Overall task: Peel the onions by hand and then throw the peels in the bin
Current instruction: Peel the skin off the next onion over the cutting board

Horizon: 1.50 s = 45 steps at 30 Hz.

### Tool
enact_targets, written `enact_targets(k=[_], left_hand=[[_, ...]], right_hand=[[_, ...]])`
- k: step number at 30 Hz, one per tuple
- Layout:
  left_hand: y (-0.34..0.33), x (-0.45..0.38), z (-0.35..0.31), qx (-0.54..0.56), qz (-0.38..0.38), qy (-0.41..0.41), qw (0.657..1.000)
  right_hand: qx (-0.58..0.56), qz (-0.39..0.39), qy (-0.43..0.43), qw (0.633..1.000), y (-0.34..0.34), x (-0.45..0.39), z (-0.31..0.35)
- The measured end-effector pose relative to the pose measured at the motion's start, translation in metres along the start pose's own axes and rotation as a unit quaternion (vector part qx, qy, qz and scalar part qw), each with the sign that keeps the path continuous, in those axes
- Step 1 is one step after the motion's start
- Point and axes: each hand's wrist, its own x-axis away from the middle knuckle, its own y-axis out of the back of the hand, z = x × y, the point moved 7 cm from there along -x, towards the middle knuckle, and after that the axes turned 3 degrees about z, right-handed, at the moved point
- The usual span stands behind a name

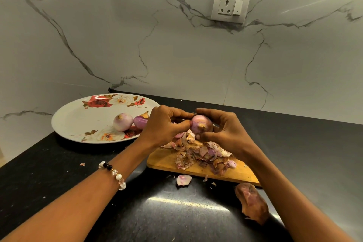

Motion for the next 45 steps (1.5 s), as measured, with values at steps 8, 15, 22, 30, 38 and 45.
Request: enact_targets(k=[8, 15, 22, 30, 38, 45], left_hand=[[0.000, 0.001, -0.001, -0.029, -0.014, -0.019, 0.999], [0.003, 0.000, 0.003, -0.003, -0.028, -0.001, 1.000], [0.007, -0.003, 0.006, 0.046, -0.052, 0.019, 0.997], [0.002, -0.001, 0.002, 0.002, -0.030, 0.000, 1.000], [-0.006, -0.003, 0.000, -0.052, -0.014, -0.019, 0.998], [-0.012, -0.004, 0.002, -0.069, 0.033, -0.016, 0.997]], right_hand=[[0.001, 0.006, -0.008, 1.000, -0.001, 0.000, -0.002], [-0.015, 0.002, -0.009, 1.000, -0.001, 0.001, 0.000], [-0.016, -0.014, -0.007, 1.000, 0.004, 0.001, 0.000], [-0.004, -0.015, -0.002, 1.000, 0.004, 0.000, 0.001], [0.021, -0.012, -0.001, 1.000, 0.002, -0.001, -0.001], [0.016, -0.006, -0.005, 1.000, 0.002, 0.000, -0.001]])
